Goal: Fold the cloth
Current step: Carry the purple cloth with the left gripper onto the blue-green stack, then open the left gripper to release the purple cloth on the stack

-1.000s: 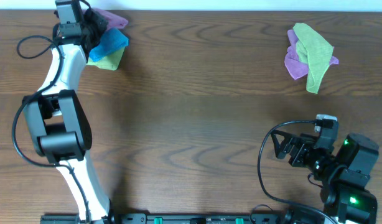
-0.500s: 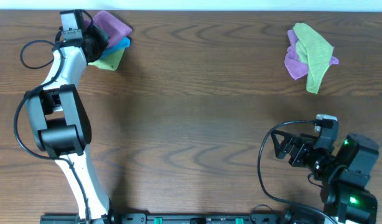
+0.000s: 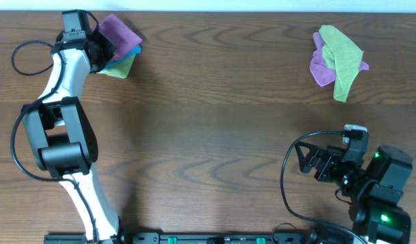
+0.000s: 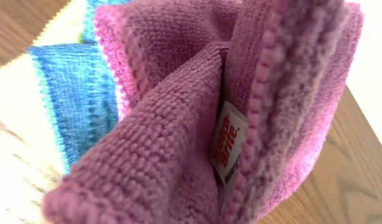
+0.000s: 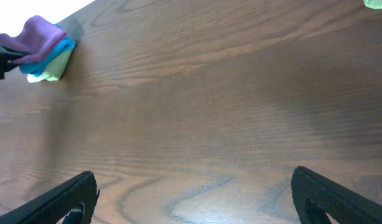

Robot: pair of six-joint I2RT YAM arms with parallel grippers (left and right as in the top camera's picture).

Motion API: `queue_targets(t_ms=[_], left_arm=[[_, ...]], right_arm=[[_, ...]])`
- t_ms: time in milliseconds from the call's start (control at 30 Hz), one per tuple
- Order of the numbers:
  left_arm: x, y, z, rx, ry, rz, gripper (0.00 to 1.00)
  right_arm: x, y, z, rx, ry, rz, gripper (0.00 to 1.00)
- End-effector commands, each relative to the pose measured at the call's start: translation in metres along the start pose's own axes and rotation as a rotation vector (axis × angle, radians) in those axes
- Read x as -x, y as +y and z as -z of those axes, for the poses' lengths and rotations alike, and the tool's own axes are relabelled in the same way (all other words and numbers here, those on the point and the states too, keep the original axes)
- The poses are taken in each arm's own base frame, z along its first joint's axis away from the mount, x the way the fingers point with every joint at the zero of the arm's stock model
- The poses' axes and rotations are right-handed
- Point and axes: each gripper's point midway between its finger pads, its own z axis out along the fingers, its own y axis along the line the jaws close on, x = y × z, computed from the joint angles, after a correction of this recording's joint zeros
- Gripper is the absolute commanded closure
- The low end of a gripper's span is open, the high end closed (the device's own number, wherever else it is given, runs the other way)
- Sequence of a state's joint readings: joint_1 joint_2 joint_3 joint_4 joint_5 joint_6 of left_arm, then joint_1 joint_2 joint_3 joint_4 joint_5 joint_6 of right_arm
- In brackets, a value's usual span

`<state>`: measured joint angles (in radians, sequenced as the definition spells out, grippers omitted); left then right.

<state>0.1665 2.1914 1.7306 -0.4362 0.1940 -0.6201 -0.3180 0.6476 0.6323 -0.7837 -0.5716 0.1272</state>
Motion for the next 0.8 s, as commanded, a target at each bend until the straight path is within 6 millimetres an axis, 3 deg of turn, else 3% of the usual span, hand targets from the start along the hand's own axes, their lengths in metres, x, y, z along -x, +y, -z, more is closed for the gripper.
queue_targets(t_ms=[0, 200, 300, 367, 467, 600, 767], left_arm=[[0.018, 0.001, 0.015, 0.024, -0.058, -0.026, 0.94], [0.021, 0.007, 0.015, 0.053, -0.073, -0.030, 0.94], [0.023, 0.010, 0.015, 0.062, -0.077, -0.026, 0.89], [0.024, 0.014, 0.016, 0.067, -0.077, -0.024, 0.78], [0.026, 0.019, 0.018, 0.077, -0.073, -0.018, 0.72], [0.031, 0.023, 0.021, 0.079, -0.079, -0.012, 0.43], [0.038, 0.021, 0.034, 0.071, -0.102, -0.027, 0.22]], right_arm=[[0.000, -0.001, 0.000, -0.001, -0.002, -0.020, 0.01], [0.000, -0.001, 0.000, -0.001, -0.002, -0.020, 0.01], [0.000, -0.001, 0.000, -0.001, -0.002, -0.020, 0.01], [0.000, -0.001, 0.000, -0.001, -0.002, -0.020, 0.01], [0.000, -0.001, 0.000, -0.001, -0.002, -0.020, 0.01], [0.000, -0.001, 0.000, -0.001, -0.002, -0.020, 0.01], [0.000, -0.001, 0.000, -0.001, -0.002, -0.020, 0.01]])
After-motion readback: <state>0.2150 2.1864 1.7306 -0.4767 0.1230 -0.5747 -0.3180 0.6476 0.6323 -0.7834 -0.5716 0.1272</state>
